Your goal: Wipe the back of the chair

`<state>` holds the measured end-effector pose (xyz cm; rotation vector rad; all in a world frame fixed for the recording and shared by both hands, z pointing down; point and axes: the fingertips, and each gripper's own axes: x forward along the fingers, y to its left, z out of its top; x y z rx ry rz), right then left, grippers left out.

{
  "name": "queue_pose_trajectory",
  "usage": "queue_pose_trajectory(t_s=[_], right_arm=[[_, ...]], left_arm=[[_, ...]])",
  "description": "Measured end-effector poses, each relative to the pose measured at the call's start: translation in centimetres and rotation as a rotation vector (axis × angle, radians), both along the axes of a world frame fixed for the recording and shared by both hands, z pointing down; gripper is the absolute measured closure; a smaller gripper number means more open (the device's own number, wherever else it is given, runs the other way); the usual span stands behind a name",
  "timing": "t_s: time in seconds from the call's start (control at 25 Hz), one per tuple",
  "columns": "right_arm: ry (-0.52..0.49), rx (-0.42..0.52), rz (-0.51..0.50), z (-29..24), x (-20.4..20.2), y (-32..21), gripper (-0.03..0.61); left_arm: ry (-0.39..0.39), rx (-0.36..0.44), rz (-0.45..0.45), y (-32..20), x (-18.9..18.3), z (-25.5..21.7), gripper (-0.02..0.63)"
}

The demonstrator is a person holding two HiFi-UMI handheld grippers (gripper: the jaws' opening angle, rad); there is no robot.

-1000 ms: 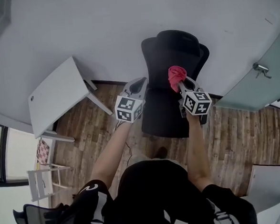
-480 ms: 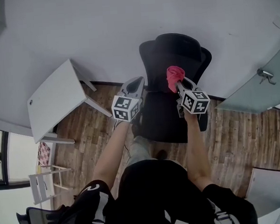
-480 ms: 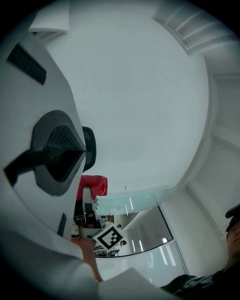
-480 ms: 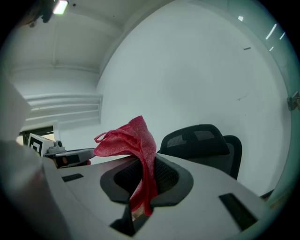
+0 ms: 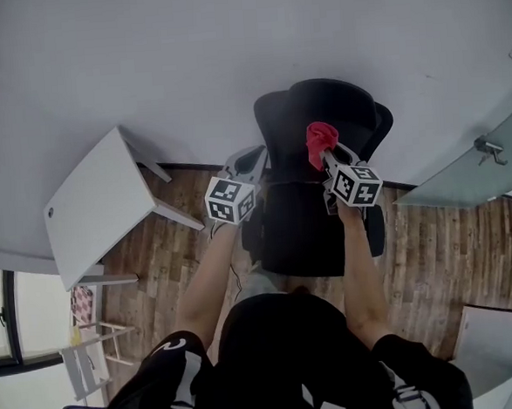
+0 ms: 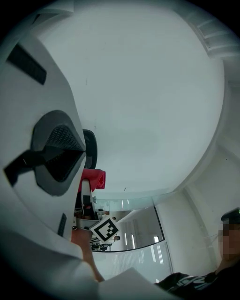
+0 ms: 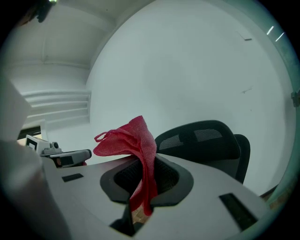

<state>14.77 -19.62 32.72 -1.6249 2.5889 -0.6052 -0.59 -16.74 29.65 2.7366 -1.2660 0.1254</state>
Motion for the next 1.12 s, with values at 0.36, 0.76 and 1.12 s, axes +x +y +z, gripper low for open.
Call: queue_pose_trajectory(t_s=[0.36, 0.76, 1.12], right_arm=[[0.129, -0.09, 0.026, 3.6, -4.2, -9.7, 0.509], [0.183, -0.172, 0.153, 7.7, -6.2, -15.5, 0.509], [0.2, -0.179, 0.243, 7.9, -5.5, -17.1, 0.509]], left_arm=[[0.027, -0.062, 0.137, -9.0, -1.3, 2.3, 0.589], [0.025, -0.124, 0.269, -15.6, -2.3, 5.5, 0.589], [0.03, -0.163, 0.338, -17.8, -1.2, 7.1, 0.589]])
